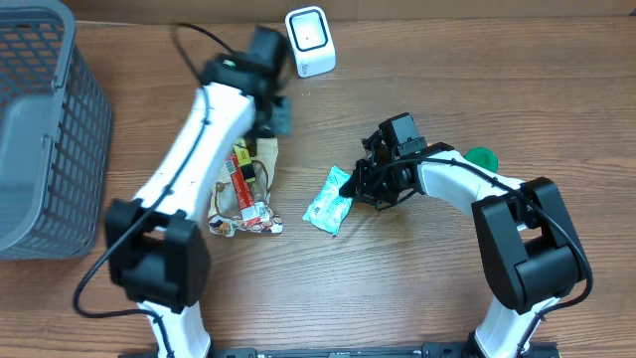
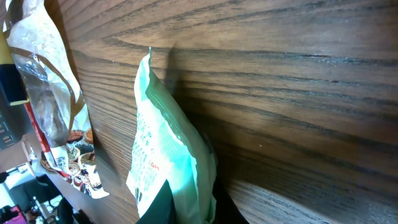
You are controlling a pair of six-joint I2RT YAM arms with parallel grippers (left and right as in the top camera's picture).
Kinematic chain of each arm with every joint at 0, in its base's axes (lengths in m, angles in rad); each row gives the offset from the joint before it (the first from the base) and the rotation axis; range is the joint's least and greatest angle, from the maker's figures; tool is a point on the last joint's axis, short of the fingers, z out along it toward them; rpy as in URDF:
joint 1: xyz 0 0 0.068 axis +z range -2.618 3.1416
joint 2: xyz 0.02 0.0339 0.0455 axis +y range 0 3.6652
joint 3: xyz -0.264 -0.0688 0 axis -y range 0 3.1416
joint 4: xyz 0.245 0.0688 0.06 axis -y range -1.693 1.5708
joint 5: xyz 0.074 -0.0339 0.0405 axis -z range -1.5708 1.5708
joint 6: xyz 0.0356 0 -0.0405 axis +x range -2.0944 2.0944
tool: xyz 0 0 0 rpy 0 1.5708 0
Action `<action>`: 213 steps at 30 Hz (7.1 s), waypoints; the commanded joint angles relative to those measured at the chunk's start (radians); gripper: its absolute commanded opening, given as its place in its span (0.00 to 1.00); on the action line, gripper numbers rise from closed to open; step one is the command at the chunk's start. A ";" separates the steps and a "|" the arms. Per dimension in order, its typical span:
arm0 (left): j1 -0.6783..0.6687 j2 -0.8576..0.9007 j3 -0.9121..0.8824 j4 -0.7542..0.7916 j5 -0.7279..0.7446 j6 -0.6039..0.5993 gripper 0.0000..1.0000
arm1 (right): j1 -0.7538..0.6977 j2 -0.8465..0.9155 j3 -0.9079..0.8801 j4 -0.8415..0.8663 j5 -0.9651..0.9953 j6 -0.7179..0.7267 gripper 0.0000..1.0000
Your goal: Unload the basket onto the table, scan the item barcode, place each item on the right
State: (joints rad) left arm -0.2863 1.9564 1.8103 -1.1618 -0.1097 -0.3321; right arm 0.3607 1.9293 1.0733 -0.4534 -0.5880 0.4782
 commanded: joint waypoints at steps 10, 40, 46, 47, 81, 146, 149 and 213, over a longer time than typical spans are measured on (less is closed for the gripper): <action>0.276 -0.021 0.019 -0.064 -0.132 0.019 0.11 | 0.003 0.012 -0.014 -0.004 0.010 -0.008 0.04; 0.433 -0.021 0.019 -0.011 0.047 0.314 0.78 | 0.003 0.012 -0.014 -0.003 0.010 -0.008 0.12; 0.459 -0.020 0.019 -0.002 0.118 0.378 1.00 | 0.003 0.012 -0.014 0.000 0.010 -0.008 0.07; 0.460 -0.020 0.019 -0.001 0.118 0.378 1.00 | 0.003 0.012 -0.014 0.000 0.010 -0.008 0.06; 0.461 -0.020 0.019 -0.001 0.118 0.378 1.00 | -0.026 -0.361 0.413 -0.434 0.301 -0.441 0.04; 0.456 -0.020 0.019 -0.001 0.118 0.378 0.99 | -0.072 -0.502 0.529 -1.241 -0.610 -0.527 0.04; 0.456 -0.020 0.019 -0.001 0.118 0.378 1.00 | -0.033 -0.539 0.529 -1.241 -0.611 -0.527 0.04; 0.456 -0.020 0.019 -0.001 0.118 0.378 1.00 | 0.063 0.114 1.183 -0.294 0.893 -0.645 0.04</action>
State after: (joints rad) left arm 0.1719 1.9450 1.8187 -1.1633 0.0010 0.0296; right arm 0.3847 2.0041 2.2265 -0.8036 0.1329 -0.0917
